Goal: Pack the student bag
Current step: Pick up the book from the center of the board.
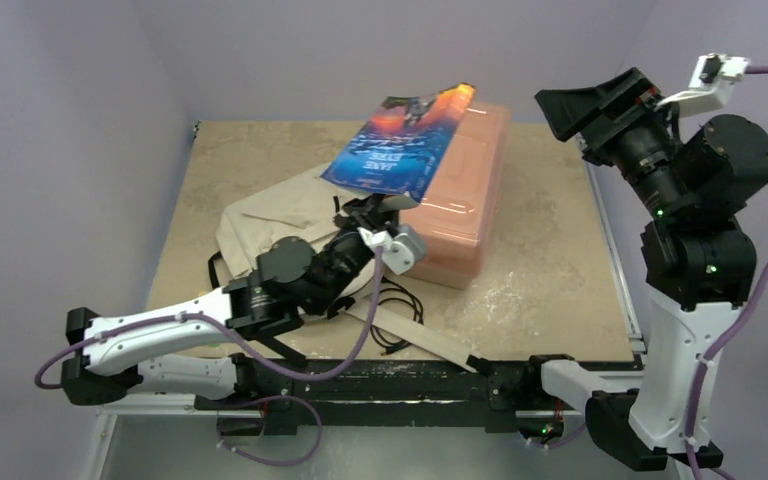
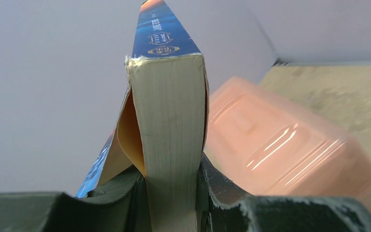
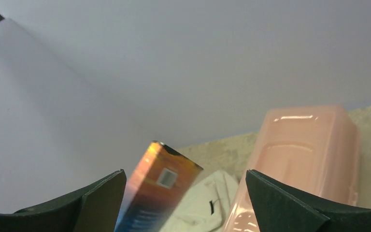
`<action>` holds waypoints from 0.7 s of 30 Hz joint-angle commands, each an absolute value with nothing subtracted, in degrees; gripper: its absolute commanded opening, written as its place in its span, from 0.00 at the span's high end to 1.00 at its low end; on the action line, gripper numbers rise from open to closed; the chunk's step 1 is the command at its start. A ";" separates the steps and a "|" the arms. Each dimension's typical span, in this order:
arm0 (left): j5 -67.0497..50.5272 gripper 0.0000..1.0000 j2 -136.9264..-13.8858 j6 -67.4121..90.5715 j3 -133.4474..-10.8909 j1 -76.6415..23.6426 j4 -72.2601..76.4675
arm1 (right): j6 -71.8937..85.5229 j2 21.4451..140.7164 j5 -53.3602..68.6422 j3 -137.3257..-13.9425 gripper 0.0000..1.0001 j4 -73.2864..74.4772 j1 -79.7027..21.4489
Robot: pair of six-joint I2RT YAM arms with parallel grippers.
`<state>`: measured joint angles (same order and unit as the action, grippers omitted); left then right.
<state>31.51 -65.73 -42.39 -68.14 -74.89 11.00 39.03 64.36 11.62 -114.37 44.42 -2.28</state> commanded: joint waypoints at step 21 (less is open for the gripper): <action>47.17 1.00 -49.08 -70.85 -51.19 -73.92 23.99 | 62.11 71.87 21.53 -86.44 0.01 12.84 -32.83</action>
<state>46.30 -50.59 -66.30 -49.78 -74.26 12.80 58.98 72.05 26.87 -86.89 17.52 -31.55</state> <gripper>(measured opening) 0.278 0.987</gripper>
